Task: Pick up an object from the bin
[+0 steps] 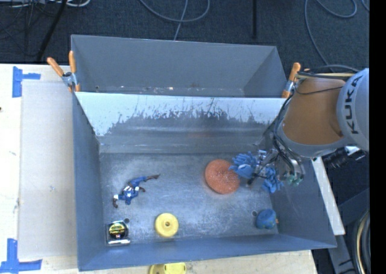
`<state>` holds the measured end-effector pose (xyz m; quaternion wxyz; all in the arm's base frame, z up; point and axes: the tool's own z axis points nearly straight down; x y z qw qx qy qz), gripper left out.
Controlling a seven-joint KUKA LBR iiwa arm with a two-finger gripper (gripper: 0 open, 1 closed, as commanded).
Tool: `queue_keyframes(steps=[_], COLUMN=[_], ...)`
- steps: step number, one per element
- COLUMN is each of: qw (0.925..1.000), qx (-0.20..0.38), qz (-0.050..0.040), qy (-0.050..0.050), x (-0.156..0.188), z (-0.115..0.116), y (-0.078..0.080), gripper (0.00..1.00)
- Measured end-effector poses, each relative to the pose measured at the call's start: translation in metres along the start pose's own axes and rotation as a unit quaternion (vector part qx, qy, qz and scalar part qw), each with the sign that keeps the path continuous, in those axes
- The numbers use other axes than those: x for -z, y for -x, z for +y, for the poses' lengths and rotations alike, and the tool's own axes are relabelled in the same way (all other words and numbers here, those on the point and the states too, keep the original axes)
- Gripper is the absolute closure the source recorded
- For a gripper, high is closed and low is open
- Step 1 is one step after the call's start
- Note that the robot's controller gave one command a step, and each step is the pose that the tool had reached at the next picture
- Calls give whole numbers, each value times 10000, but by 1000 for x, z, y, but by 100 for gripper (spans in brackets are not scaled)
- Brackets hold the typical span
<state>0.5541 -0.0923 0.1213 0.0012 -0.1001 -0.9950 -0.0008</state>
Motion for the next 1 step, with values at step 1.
queue_keyframes(steps=[1], qw=[10000], qx=[1], qz=[-27], qy=[0], x=[14], z=[0], y=[1], gripper=[100])
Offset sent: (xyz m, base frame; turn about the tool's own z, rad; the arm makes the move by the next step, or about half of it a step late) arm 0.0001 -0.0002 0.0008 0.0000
